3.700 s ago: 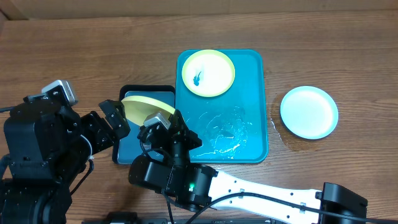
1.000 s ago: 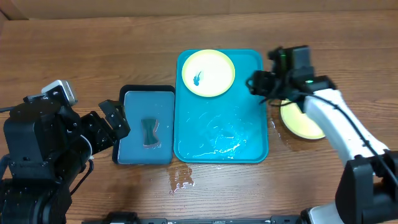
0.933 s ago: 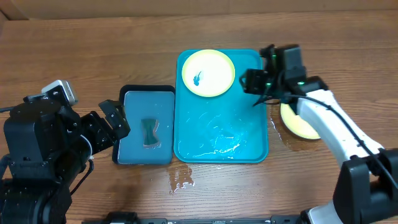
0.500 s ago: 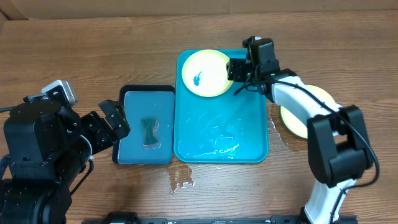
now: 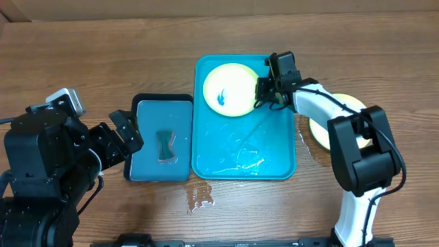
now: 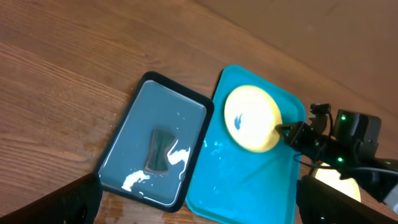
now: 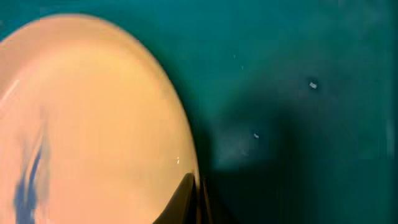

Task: Clean dirty plates on tray and stack at the side
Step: 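Grasp the last yellow plate rim with the right gripper and pull it right, then dip the sponge in the basin water with the left gripper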

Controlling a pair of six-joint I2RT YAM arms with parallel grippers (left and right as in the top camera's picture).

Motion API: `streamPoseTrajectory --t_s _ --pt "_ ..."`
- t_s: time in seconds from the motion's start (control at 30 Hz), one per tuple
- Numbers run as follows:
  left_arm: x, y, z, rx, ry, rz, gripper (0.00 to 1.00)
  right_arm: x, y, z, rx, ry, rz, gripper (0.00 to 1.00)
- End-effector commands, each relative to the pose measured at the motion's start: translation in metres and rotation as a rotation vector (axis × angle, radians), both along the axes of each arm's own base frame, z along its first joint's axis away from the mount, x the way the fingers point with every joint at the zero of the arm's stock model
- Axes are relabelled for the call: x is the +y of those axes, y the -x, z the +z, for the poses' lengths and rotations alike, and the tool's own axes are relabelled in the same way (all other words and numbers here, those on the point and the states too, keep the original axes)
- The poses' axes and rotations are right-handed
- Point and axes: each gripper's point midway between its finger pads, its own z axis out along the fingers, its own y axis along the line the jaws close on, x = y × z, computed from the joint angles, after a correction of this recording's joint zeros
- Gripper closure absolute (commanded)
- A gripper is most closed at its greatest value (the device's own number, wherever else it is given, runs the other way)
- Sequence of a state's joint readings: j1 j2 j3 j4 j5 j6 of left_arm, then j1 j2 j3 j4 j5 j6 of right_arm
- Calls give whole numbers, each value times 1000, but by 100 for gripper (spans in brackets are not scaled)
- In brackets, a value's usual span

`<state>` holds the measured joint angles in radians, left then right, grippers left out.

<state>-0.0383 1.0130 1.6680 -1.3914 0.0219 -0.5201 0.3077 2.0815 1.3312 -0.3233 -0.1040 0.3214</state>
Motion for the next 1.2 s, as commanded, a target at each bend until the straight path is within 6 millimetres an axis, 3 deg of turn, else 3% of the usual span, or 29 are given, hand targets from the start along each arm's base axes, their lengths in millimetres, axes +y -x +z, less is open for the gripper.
streamPoseTrajectory --t_s 0.0,0.3,0.43,0.53,0.67,0.87,0.97,1.1,1.17 --pt "4 -1 4 -14 -23 3 0 -15 11 34 32 -25 -86 96" --pt "4 -1 4 -14 -23 3 0 -35 77 127 66 -11 -87 96" --pt "4 -1 4 -14 -23 3 0 -45 117 140 157 9 -101 96" --pt "4 -1 4 -14 -23 3 0 -48 150 129 291 35 -136 96" --pt "4 -1 4 -14 -23 3 0 -37 172 97 361 49 -140 96" --pt "4 -1 4 -15 -24 3 0 -12 177 45 362 -92 -289 96" --pt "4 -1 4 -14 -24 3 0 -1 176 33 359 -185 -319 96" --pt "-1 -3 6 -21 22 5 0 -9 176 27 337 -144 -323 96" --pt "-6 -3 -1 8 37 -14 0 -7 176 28 321 -127 -250 81"
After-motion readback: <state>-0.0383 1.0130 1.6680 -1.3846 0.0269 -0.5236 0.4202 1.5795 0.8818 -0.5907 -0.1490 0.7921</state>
